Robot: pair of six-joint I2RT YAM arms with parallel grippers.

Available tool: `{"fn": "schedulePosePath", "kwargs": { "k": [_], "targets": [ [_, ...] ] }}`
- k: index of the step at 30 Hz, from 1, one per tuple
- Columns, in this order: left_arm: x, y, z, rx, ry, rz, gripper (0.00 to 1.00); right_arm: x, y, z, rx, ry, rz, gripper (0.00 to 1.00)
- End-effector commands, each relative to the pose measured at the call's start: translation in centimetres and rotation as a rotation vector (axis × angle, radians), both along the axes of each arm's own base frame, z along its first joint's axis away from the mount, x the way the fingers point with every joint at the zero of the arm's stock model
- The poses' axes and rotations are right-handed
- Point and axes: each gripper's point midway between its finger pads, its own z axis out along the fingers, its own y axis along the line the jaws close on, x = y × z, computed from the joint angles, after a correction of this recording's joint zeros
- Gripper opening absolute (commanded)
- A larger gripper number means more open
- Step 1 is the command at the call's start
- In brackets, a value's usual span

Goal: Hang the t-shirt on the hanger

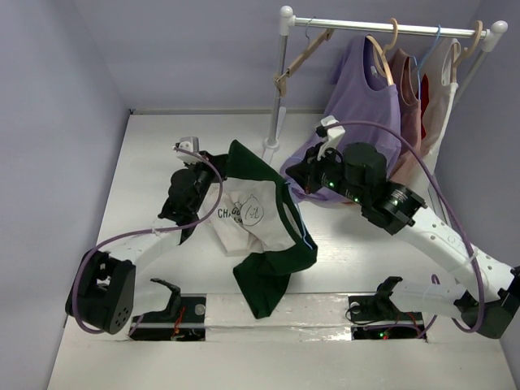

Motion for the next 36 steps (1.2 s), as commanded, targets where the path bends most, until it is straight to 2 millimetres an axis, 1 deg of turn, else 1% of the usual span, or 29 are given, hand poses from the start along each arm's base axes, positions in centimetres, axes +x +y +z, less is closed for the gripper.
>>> {"fn": "schedulePosePath", "kwargs": {
  "k": [1,3,4,5,6,7,8,9,10,11,12,13,14,15,16,17,21,24,25,27,28,30,31,36],
  "targets": [
    [0.9,1.6,4.4,-0.043,-0.079,0.081,0.0,-0.9,-1.1,4.7,0.068,-0.095,0.018,0.0],
    [1.4,2.7,4.2,-0.059,-0.062,0.118,0.0,-1.3,-1.3,4.9,0.065,-0.097,0.025,0.0],
    [1.6,3.2,4.2,-0.066,-0.057,0.133,0.0,-1.3,-1.5,4.5,0.054,-0.084,0.026,0.0],
    [1.8,4.0,4.6,-0.079,-0.07,0.138,0.0,-1.6,-1.6,4.6,0.055,-0.083,0.035,0.0],
    [1.4,3.7,4.5,-0.086,-0.083,0.104,0.0,-1.8,-1.6,4.5,0.05,-0.08,0.045,0.0],
    [0.2,1.5,5.0,-0.08,-0.118,-0.038,0.0,-1.8,-1.7,4.6,0.051,-0.08,0.051,0.0],
    [-0.4,0.6,6.1,-0.08,-0.178,-0.1,0.0,-2.0,-1.7,4.7,0.052,-0.08,0.056,0.0],
    [-0.9,0.0,5.5,-0.063,-0.181,-0.144,0.0,-1.8,-1.9,5.0,0.054,-0.085,0.05,0.0],
    [-1.9,-1.2,5.1,-0.05,-0.186,-0.227,0.02,-2.2,-1.7,5.2,0.059,-0.085,0.074,0.0],
    [-2.7,-1.6,4.5,-0.045,-0.201,-0.27,0.2,-1.8,-1.9,5.2,0.057,-0.079,0.071,0.0],
    [-3.1,-1.9,5.0,-0.045,-0.223,-0.29,0.2,-2.0,-1.8,5.6,0.063,-0.084,0.087,0.0],
    [-3.8,-2.2,4.0,-0.03,-0.216,-0.325,0.36,-2.1,-1.9,6.0,0.068,-0.084,0.102,0.0],
    [-4.2,-2.5,4.0,-0.024,-0.231,-0.35,0.4,-2.0,-2.0,6.1,0.069,-0.081,0.11,0.0],
    [-4.4,-2.7,3.9,-0.017,-0.232,-0.366,0.44,-1.6,-2.5,6.2,0.07,-0.077,0.099,0.0],
    [-4.8,-3.1,3.7,-0.01,-0.232,-0.401,0.49,-1.9,-2.3,6.2,0.075,-0.066,0.128,0.0],
    [-4.8,-3.3,3.6,-0.001,-0.234,-0.414,0.5,-2.0,-2.4,6.6,0.083,-0.071,0.135,0.0],
    [-4.4,-3.4,3.8,0.023,-0.237,-0.416,0.51,-2.5,-2.4,6.8,0.101,-0.058,0.172,0.0],
    [-4.5,-4.1,4.8,0.013,-0.263,-0.459,0.47,-2.5,-2.5,6.7,0.105,-0.047,0.174,0.0],
    [-4.8,-4.5,5.1,0.009,-0.271,-0.489,0.4,-2.6,-2.5,6.9,0.108,-0.048,0.177,0.0],
    [-4.5,-4.8,5.2,-0.002,-0.269,-0.5,0.33,-2.7,-2.3,6.9,0.115,-0.044,0.187,0.0],
    [-4.5,-4.9,5.1,-0.003,-0.267,-0.508,0.22,-2.7,-2.3,6.9,0.118,-0.042,0.191,0.0],
    [-4.2,-4.9,4.9,-0.005,-0.262,-0.502,0.11,-2.9,-2.3,7.0,0.121,-0.043,0.195,0.0],
    [-4.1,-4.8,5.0,-0.008,-0.261,-0.493,0.0,-2.9,-2.4,7.0,0.119,-0.043,0.191,0.0],
    [-4.3,-3.7,6.2,-0.023,-0.284,-0.427,0.0,-2.7,-2.6,6.6,0.106,-0.039,0.176,0.0]
  ]
}}
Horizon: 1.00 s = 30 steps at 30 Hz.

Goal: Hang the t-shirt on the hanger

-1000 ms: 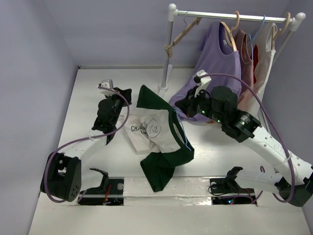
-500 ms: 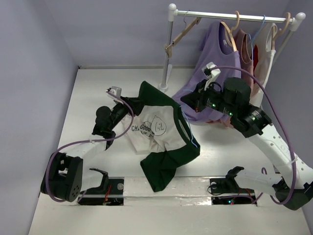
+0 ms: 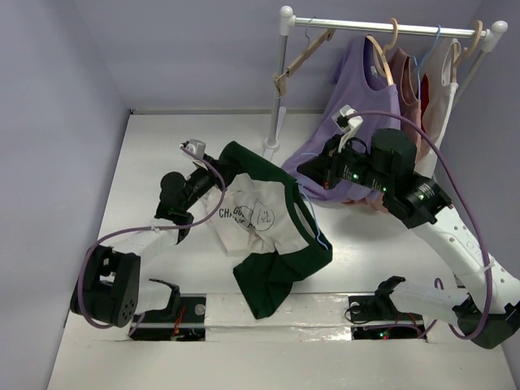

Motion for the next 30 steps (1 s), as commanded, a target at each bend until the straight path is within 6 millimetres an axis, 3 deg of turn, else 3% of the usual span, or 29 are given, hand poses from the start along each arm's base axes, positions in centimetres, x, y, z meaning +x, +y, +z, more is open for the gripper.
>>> {"fn": "schedulePosePath", "kwargs": {
  "k": [1,10,15,19,20,24,26,29,30],
  "targets": [
    [-0.3,1.2,5.7,-0.065,-0.152,0.071,0.0,-0.5,-0.3,3.0,0.054,-0.058,0.011,0.0],
    [1.9,7.7,7.2,-0.138,-0.011,0.44,0.0,-0.1,-2.1,-0.1,-0.036,-0.024,-0.08,0.0],
    [2.7,8.4,7.1,-0.157,0.031,0.48,0.0,-0.8,-3.4,-0.8,-0.049,-0.024,-0.115,0.0],
    [3.0,9.3,7.0,-0.179,0.064,0.514,0.0,-0.2,-4.2,-4.4,-0.113,0.026,-0.165,0.0],
    [2.9,9.4,7.1,-0.181,0.065,0.517,0.0,-0.2,-4.4,-4.5,-0.115,0.021,-0.178,0.0],
    [2.7,10.3,7.5,-0.202,0.068,0.555,0.0,0.0,-6.1,-3.0,-0.105,-0.034,-0.259,0.0],
    [2.3,10.4,8.4,-0.224,0.052,0.55,0.0,0.5,-6.1,-2.7,-0.12,-0.036,-0.268,0.0],
    [2.0,10.3,10.0,-0.262,0.042,0.536,0.0,1.0,-4.2,0.4,-0.105,-0.057,-0.242,0.0],
    [2.0,10.2,10.4,-0.283,0.05,0.529,0.0,0.6,-3.9,5.2,-0.042,-0.126,-0.239,0.0]
  ]
}}
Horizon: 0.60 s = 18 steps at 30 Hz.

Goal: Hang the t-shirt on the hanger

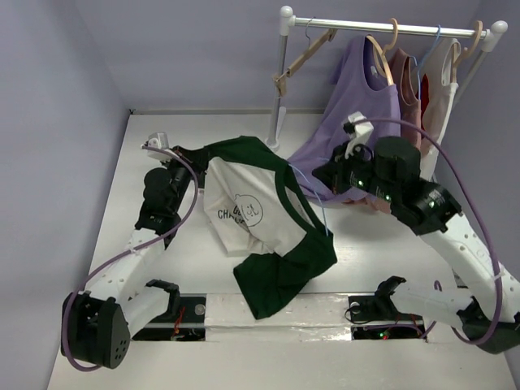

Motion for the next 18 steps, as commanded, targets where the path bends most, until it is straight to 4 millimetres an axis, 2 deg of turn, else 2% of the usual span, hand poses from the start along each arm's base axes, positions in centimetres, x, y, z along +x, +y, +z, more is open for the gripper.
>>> {"fn": "schedulePosePath", "kwargs": {
  "k": [1,2,3,4,5,6,7,9,10,11,14,16,17,18],
  "targets": [
    [-0.1,1.4,7.9,-0.1,-0.163,0.059,0.0,-0.1,0.4,9.8,0.066,-0.173,-0.017,0.0],
    [0.0,1.5,8.2,-0.103,-0.153,0.063,0.0,0.2,1.7,10.9,0.054,-0.176,-0.007,0.0],
    [0.0,1.5,8.5,-0.102,-0.15,0.063,0.0,-0.3,1.8,12.7,0.062,-0.196,0.003,0.0],
    [0.1,2.4,9.7,-0.11,-0.164,0.113,0.0,-0.9,1.2,14.9,0.077,-0.218,0.003,0.0],
    [-0.1,2.8,9.7,-0.109,-0.152,0.132,0.0,-1.0,1.9,14.1,0.065,-0.196,0.028,0.0],
    [-0.2,3.1,9.8,-0.11,-0.152,0.146,0.0,-0.9,2.1,12.5,0.046,-0.166,0.028,0.0],
    [-0.3,3.6,9.6,-0.112,-0.149,0.176,0.0,0.3,3.1,7.1,-0.023,-0.085,0.019,0.0],
    [-0.9,4.3,9.7,-0.118,-0.153,0.202,0.0,1.2,2.4,4.1,-0.078,-0.053,-0.044,0.0],
    [-1.1,4.5,9.7,-0.12,-0.152,0.214,0.0,0.9,1.8,4.0,-0.086,-0.052,-0.054,0.0],
    [-1.2,4.5,9.6,-0.12,-0.149,0.214,0.0,0.3,1.2,6.7,-0.043,-0.094,-0.056,0.0],
    [-1.4,4.5,9.9,-0.13,-0.151,0.21,0.0,-2.1,-0.4,12.5,0.048,-0.176,-0.025,0.0],
    [-1.5,4.8,10.1,-0.132,-0.148,0.226,0.0,-2.2,-0.2,11.3,0.043,-0.153,-0.017,0.0],
    [-1.6,4.9,10.2,-0.129,-0.15,0.228,0.0,-1.8,0.5,9.5,0.016,-0.122,-0.006,0.0],
    [-1.6,4.9,10.1,-0.129,-0.148,0.227,0.0,-1.1,0.9,6.5,-0.052,-0.064,-0.01,0.0]
  ]
}}
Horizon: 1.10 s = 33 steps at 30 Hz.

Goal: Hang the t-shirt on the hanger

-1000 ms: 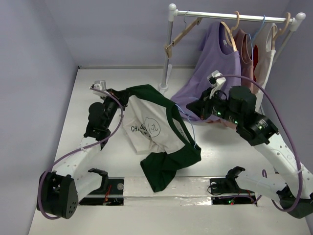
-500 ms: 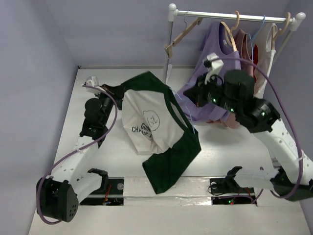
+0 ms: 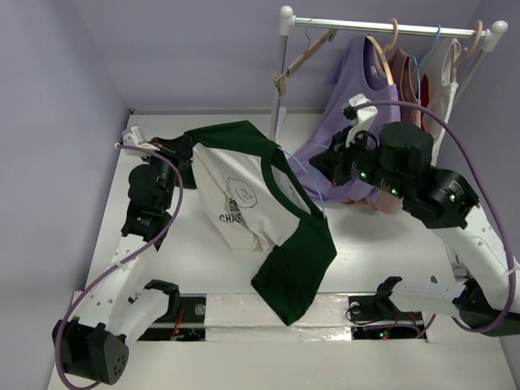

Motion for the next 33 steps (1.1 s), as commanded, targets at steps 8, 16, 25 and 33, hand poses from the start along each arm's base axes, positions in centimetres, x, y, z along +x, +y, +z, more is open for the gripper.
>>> {"fn": "schedulePosePath", "kwargs": {
  "k": [8,16,25,33],
  "targets": [
    [-0.7,2.0,1.7,-0.023,-0.013,0.094,0.04,-2.0,-1.2,8.1,0.102,-0.136,0.049,0.0],
    [-4.2,-3.9,4.1,-0.032,-0.031,-0.152,0.52,3.5,4.4,1.7,-0.027,-0.017,0.054,0.0],
    [-8.2,-15.6,4.9,-0.293,-0.035,-0.518,0.54,4.9,7.2,0.3,-0.037,0.016,0.071,0.0],
    [-6.7,-17.2,4.6,-0.374,-0.012,-0.535,0.55,4.9,7.7,0.4,-0.013,0.003,0.078,0.0]
  ]
}}
